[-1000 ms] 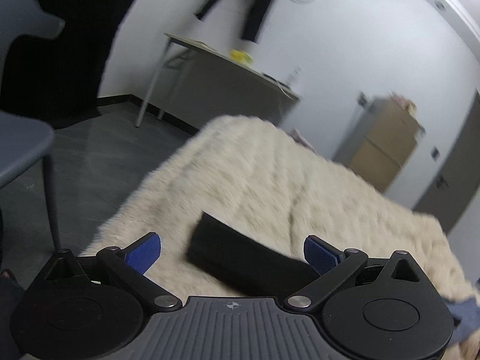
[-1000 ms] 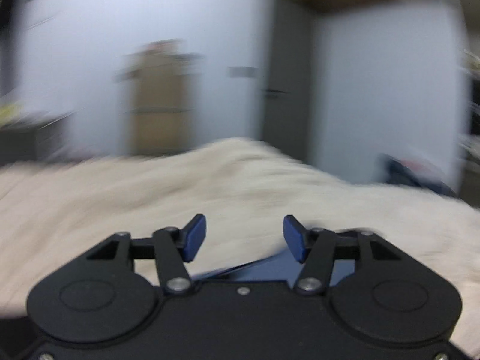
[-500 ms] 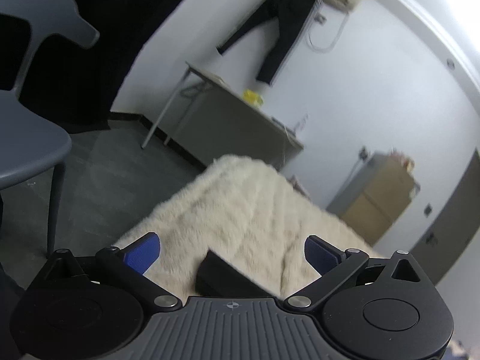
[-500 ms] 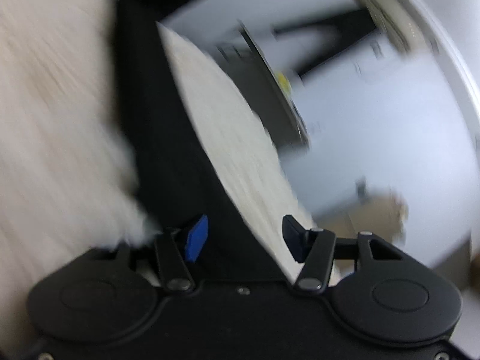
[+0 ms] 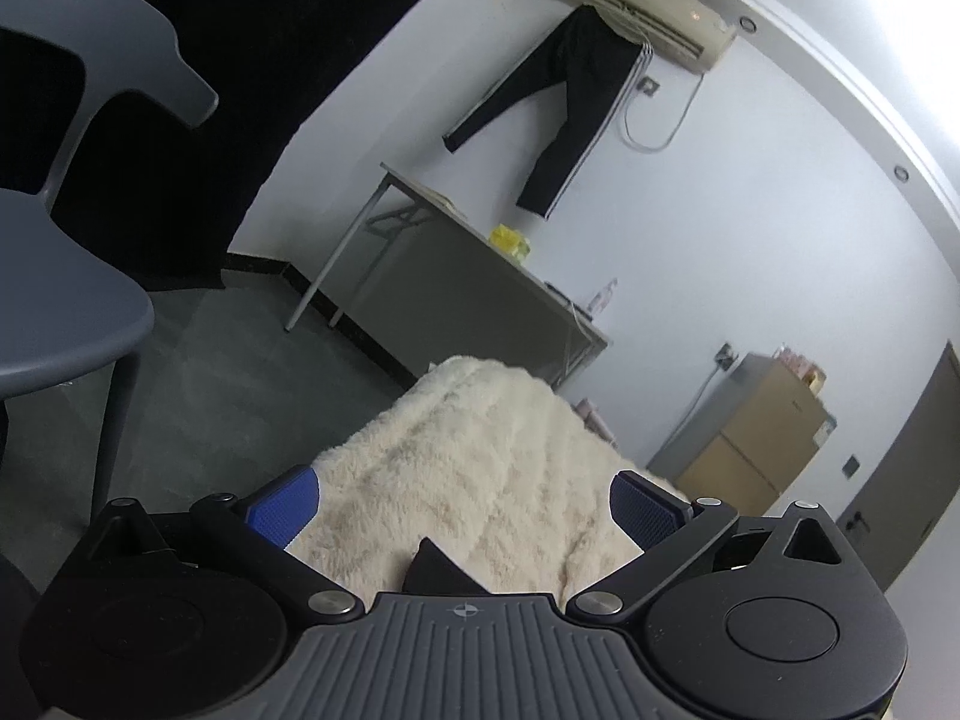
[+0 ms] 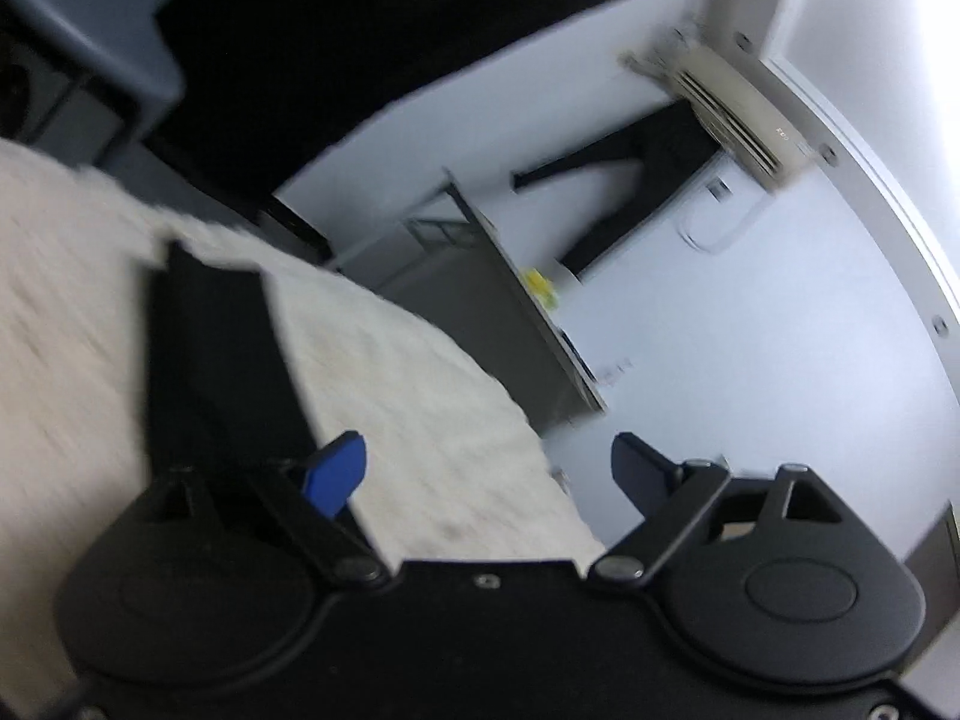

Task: Fold clothes

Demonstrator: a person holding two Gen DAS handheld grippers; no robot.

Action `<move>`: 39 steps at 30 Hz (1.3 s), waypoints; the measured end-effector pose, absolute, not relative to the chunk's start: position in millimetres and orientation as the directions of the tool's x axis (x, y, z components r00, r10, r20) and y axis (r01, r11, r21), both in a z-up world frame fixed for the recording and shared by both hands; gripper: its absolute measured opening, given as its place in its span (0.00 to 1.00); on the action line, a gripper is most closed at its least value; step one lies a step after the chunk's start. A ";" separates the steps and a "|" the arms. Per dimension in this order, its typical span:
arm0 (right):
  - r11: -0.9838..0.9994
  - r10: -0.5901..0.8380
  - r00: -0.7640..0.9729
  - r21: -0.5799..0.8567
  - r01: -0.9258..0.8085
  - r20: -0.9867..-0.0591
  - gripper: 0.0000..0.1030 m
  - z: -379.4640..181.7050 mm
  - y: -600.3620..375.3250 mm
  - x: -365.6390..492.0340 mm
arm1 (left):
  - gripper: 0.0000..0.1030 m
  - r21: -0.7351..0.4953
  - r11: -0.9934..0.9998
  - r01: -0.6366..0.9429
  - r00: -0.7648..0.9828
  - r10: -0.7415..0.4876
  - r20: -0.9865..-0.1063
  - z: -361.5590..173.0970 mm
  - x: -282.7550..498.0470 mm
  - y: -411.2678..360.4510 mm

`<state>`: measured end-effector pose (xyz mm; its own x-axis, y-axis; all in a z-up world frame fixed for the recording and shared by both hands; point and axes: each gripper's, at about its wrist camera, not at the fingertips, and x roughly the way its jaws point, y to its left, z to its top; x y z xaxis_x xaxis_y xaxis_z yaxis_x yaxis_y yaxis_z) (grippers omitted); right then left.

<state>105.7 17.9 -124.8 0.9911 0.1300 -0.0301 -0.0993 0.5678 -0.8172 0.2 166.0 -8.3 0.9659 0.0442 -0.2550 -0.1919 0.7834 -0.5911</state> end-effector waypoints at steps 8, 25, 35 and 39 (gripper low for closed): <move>0.618 -0.218 0.974 -0.781 0.091 -0.059 0.80 -126.3 -86.7 139.1 | 1.00 -0.577 0.793 -0.197 0.958 0.030 -0.286 -11.8 1.0 163.5; 0.590 0.164 0.979 -0.783 -0.197 -0.123 0.60 -180.1 138.0 118.8 | 0.99 -0.729 0.649 -0.217 0.975 0.180 -0.130 -15.5 -40.0 198.0; 0.620 0.349 0.937 -0.757 -0.207 0.030 0.86 -117.5 126.5 91.3 | 0.99 -0.717 0.667 -0.202 0.978 0.178 -0.110 -11.7 -37.4 197.5; 0.645 0.212 0.976 -0.757 -0.105 0.045 0.90 -107.2 53.6 96.9 | 0.99 -0.690 0.701 -0.183 0.983 0.135 -0.123 -9.2 -32.2 191.0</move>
